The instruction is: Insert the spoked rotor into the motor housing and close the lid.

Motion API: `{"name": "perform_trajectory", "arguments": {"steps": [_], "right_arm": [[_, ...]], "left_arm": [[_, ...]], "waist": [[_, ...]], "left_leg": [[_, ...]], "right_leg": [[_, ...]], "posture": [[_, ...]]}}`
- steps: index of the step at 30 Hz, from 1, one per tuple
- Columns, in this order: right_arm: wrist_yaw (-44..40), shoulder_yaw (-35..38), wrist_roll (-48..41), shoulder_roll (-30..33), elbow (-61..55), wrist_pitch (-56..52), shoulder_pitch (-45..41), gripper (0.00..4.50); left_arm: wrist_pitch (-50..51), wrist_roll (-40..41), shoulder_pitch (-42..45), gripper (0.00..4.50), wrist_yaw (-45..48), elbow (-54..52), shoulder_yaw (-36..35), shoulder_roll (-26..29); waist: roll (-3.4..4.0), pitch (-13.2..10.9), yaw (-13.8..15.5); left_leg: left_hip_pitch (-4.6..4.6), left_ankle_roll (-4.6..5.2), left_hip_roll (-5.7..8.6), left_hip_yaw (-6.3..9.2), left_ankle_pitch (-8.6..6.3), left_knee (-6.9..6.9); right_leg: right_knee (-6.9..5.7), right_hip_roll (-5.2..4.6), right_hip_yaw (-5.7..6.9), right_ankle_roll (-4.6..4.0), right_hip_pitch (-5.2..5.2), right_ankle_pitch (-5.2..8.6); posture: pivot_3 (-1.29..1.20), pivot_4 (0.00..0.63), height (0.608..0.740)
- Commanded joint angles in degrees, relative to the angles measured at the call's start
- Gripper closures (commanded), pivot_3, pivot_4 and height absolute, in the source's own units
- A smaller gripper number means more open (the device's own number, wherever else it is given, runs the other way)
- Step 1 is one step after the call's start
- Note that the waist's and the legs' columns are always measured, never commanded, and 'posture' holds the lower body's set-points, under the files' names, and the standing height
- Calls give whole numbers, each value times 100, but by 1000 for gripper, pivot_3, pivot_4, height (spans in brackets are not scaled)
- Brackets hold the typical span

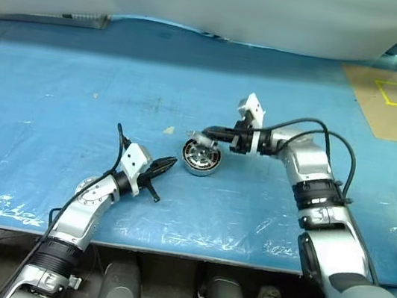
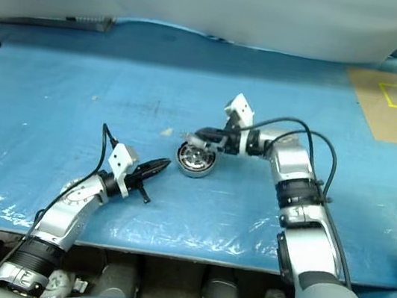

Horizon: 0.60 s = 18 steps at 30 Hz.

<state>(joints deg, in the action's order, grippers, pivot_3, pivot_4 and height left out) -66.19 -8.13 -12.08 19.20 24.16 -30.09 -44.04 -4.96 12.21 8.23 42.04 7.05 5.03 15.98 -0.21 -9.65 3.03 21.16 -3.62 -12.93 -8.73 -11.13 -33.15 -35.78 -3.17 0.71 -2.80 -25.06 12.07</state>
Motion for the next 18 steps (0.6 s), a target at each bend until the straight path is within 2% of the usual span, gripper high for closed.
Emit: {"name": "perform_trajectory", "arguments": {"steps": [1,9,15,18], "right_arm": [[257,-30,-219,-122,-764,-348,364,4479],[1042,-37,-230,-376,-1384,-508,1203,4479],[1237,10,-427,-122,-2604,-751,1481,4479],[1466,130,-336,89,-3198,-494,1700,4479]], "left_arm": [[-36,36,5,4500,7,-176,-31,39],[-32,33,44,4500,38,-137,-34,55],[-34,33,82,4500,53,-119,-35,64],[-40,36,92,4500,53,-113,-31,59]], "waist": [[0,0,-3],[-1,1,-12],[-1,0,-11],[-1,0,-13]], "left_leg": [[-1,-6,0,0,3,1],[-16,-29,2,1,-7,4],[-17,-30,4,1,-7,8],[-17,-31,4,1,-7,10]], "right_leg": [[0,0,0,0,0,0],[5,-1,-3,1,14,0],[7,-1,-4,3,16,1],[11,-1,-4,4,16,1]], "posture": [[0,150,740],[0,150,740],[0,150,740],[0,150,740]]}}
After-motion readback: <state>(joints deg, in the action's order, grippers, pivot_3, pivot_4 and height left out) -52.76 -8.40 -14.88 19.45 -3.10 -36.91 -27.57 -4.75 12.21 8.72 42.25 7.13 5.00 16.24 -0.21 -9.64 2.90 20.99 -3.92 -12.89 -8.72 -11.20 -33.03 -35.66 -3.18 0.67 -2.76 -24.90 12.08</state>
